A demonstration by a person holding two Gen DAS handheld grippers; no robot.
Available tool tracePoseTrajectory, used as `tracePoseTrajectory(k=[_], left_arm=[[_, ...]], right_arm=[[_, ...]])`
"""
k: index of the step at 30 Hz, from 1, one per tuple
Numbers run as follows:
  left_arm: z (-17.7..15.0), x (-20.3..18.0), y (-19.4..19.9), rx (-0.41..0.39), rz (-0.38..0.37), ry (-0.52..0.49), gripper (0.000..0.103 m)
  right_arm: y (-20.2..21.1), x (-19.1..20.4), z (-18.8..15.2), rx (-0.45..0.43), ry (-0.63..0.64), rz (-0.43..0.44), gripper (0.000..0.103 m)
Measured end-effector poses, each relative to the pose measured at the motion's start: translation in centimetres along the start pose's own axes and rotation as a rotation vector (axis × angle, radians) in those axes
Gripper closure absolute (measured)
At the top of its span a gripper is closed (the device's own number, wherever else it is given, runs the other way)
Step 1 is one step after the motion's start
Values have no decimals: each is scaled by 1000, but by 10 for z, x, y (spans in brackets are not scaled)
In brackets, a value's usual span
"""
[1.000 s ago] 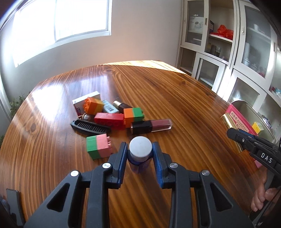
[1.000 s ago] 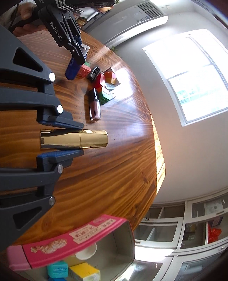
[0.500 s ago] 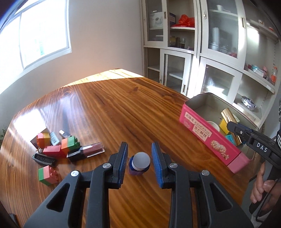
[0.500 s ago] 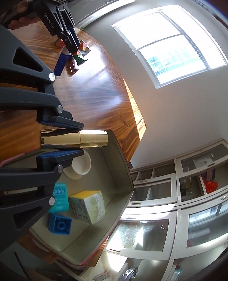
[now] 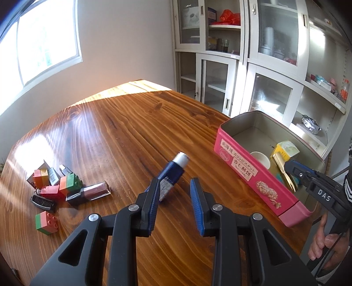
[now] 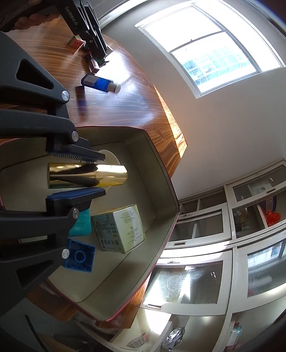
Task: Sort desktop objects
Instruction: 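Carry the gold tube into the pink tin and open the right gripper while left carries the bottle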
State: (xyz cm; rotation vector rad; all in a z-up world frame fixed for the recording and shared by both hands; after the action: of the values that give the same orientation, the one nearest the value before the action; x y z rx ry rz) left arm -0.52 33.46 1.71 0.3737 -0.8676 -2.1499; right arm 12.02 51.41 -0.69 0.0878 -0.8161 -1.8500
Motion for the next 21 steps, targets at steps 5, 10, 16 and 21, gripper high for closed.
tracePoseTrajectory(k=[5, 10, 16, 21], left_arm=[[-1, 9, -21, -6, 57, -11, 47], [-1, 13, -43, 12, 73, -37, 47], [0, 17, -74, 66, 55, -34, 47], [4, 18, -96, 90, 66, -42, 47]], right_arm=[[4, -5, 5, -28, -13, 2, 63], [8, -9, 8, -52, -18, -3, 56], [8, -11, 13, -66, -30, 6, 56], [8, -13, 17, -77, -31, 2, 56]])
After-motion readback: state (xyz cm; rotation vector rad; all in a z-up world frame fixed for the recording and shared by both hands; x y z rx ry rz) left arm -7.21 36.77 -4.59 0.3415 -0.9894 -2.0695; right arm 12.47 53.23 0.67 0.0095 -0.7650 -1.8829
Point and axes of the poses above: each gripper's, at about its wrist camera, not at the fingertips, and y roughly against the way its jaws point, x to its left, z to its top, the point moved 10 cm from there along -y, roughly the way its jaws point, and after that the axes turned 2 degrees about -z, right-handed, at the moved point
